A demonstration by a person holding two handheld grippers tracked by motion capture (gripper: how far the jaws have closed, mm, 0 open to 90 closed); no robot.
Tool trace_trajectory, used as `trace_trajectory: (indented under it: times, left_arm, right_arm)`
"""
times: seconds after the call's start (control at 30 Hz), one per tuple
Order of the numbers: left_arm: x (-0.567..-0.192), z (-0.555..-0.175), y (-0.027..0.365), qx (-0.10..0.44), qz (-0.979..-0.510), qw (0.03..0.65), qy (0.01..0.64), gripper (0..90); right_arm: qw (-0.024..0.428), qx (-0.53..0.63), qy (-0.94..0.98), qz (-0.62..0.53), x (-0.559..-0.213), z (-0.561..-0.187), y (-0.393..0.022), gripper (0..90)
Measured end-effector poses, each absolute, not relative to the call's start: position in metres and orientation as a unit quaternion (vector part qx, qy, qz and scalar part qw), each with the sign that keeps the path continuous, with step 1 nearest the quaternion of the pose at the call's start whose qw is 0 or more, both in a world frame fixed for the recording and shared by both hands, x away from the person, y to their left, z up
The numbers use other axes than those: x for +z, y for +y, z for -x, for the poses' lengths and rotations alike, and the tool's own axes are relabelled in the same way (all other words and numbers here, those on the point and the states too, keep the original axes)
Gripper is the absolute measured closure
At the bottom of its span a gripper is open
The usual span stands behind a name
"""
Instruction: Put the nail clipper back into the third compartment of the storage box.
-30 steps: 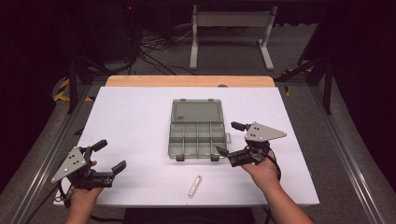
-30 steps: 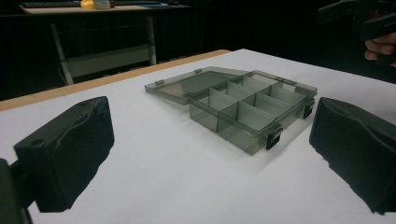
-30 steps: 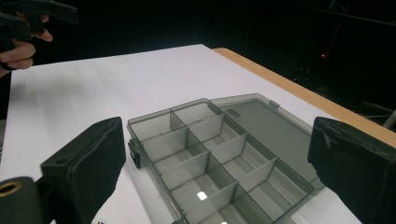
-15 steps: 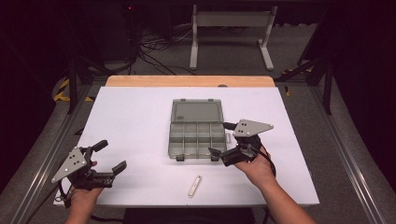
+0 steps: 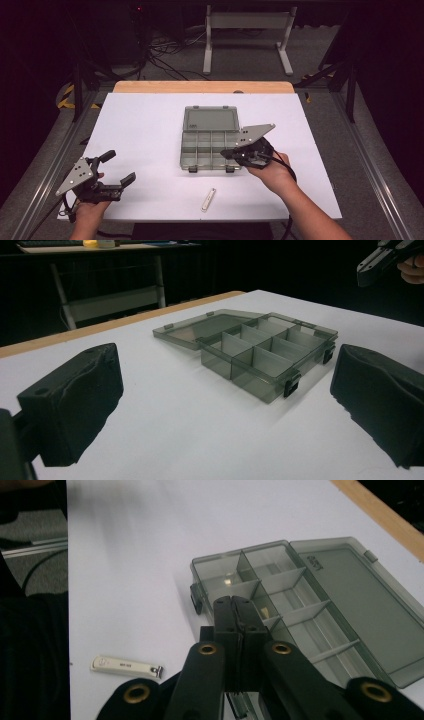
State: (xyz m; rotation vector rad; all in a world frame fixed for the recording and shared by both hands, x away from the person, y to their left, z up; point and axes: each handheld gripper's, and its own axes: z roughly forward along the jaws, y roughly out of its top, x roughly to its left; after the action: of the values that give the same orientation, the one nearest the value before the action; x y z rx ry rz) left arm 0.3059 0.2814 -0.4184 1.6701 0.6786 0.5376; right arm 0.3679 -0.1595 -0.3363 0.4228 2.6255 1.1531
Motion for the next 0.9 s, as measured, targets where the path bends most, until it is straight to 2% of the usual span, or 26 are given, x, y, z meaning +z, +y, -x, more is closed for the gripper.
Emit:
trace_trajectory:
  times: [0.53, 0.9]
  left_arm:
    - [-0.42, -0.307, 0.281, 0.231, -0.717, 0.587, 0.295, 1.4]
    - [-0.419, -0.307, 0.281, 0.231, -0.722, 0.583, 0.292, 1.4]
  right_arm:
    - [0.052, 0.267, 0.955, -0.119, -0.343, -0.38, -0.131, 90.0]
    - [0.035, 0.262, 0.959, -0.1, -0.358, -0.377, -0.119, 90.0]
